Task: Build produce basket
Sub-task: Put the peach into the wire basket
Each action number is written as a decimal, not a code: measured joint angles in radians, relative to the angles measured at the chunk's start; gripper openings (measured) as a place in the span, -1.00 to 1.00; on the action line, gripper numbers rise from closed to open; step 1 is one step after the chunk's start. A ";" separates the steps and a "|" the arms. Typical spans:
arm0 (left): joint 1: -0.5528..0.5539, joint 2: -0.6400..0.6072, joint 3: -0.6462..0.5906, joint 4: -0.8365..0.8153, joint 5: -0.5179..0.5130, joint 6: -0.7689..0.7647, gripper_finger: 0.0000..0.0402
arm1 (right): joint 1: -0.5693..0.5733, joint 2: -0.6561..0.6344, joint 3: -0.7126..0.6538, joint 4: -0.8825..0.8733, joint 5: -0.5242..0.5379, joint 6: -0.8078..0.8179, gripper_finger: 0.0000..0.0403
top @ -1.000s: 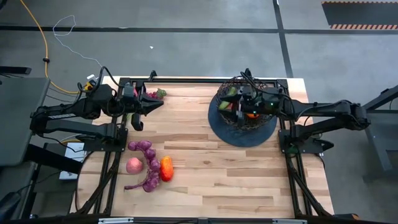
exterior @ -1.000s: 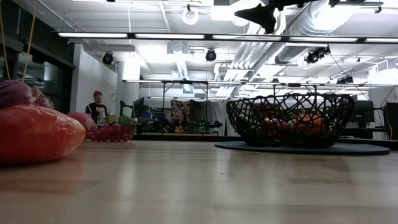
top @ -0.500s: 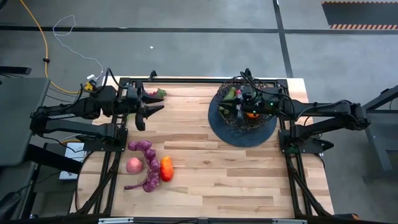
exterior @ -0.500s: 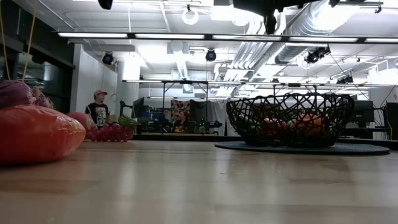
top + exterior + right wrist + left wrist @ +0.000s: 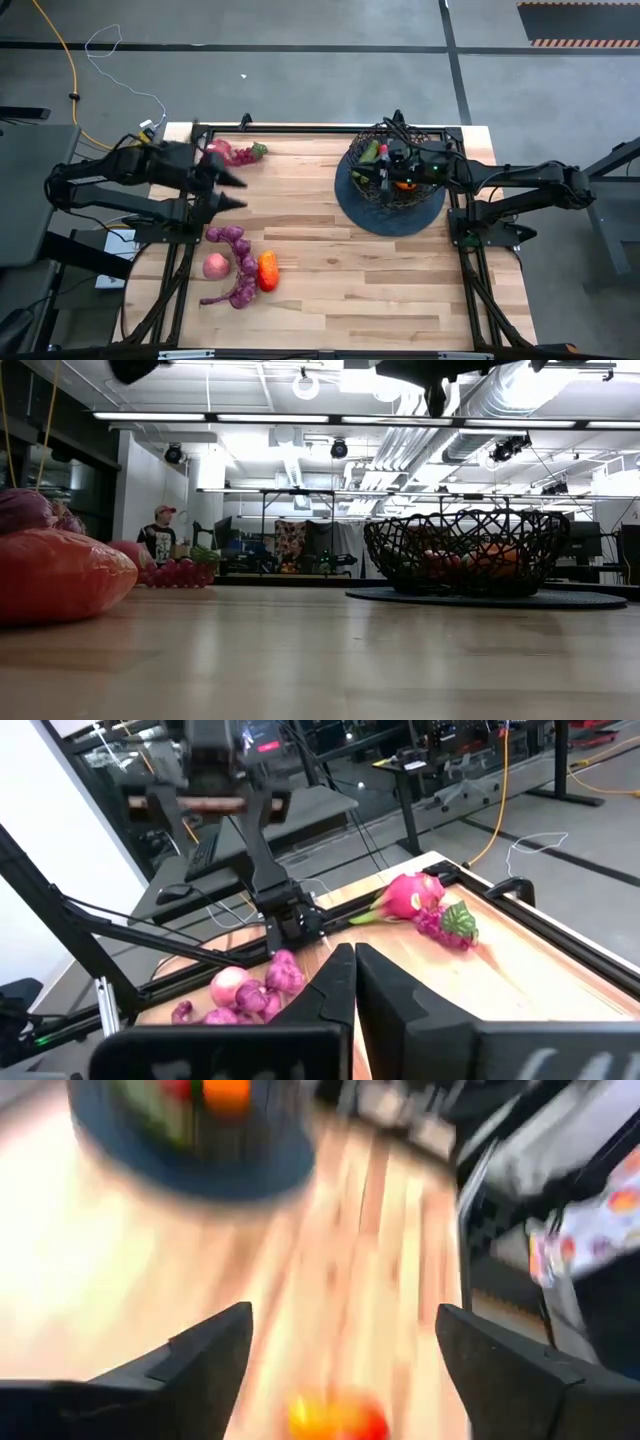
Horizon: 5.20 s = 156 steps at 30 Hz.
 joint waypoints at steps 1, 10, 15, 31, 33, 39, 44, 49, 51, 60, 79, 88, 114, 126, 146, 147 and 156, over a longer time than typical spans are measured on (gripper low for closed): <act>-0.021 0.005 -0.001 -0.063 0.006 -0.052 0.55 | 0.000 0.000 0.000 -0.004 0.000 0.000 -0.99; -0.273 0.075 -0.043 -0.473 0.056 -0.506 0.64 | 0.000 0.000 0.000 -0.011 0.000 0.002 -1.00; -0.421 0.094 -0.168 -0.463 0.056 -0.741 0.65 | 0.000 0.000 0.000 -0.021 0.000 0.003 -1.00; -0.681 0.196 -0.384 -0.161 0.047 -1.059 0.65 | 0.000 0.000 0.000 -0.074 0.000 0.002 -1.00; -0.696 0.231 -0.385 -0.165 0.033 -1.060 0.65 | 0.000 0.000 0.000 -0.080 0.000 0.003 -1.00; -0.724 0.326 -0.385 -0.158 -0.014 -1.060 0.65 | 0.000 0.000 0.000 -0.109 0.000 0.003 -1.00; -0.726 0.366 -0.383 -0.140 -0.046 -1.068 0.65 | 0.000 0.000 0.000 -0.127 0.001 0.002 -1.00; -0.726 0.378 -0.386 -0.102 -0.050 -1.061 0.65 | 0.000 0.000 0.000 -0.149 0.003 0.001 -1.00; -0.726 0.379 -0.386 -0.094 -0.052 -1.061 0.65 | 0.000 0.000 0.000 -0.161 0.009 0.001 -1.00; -0.726 0.437 -0.386 -0.080 -0.032 -1.048 0.63 | -0.001 0.000 -0.001 -0.192 0.016 0.000 -1.00; -0.724 0.217 -0.231 -0.190 -0.062 -0.895 0.08 | -0.004 0.000 -0.001 -0.213 0.056 -0.004 -1.00; -0.635 0.026 0.037 -0.181 -0.561 -0.628 0.09 | -0.021 0.000 -0.002 -0.169 0.056 -0.003 -1.00; 0.047 0.107 -0.343 1.077 -0.255 0.142 0.09 | -0.020 0.000 -0.002 -0.100 0.044 -0.008 -1.00; 0.070 0.178 -0.346 1.150 -0.225 0.134 0.09 | -0.020 0.000 -0.002 -0.100 0.044 -0.028 -1.00; 0.071 0.265 -0.347 1.248 -0.197 0.195 0.09 | -0.006 0.044 -0.002 0.056 -0.046 0.181 -0.15; 0.070 0.282 -0.346 1.266 -0.186 0.187 0.09 | -0.003 0.056 -0.002 0.074 -0.046 0.189 -0.03; 0.067 0.407 -0.262 1.269 -0.115 0.236 0.09 | 0.009 0.143 -0.002 0.260 -0.062 0.497 0.73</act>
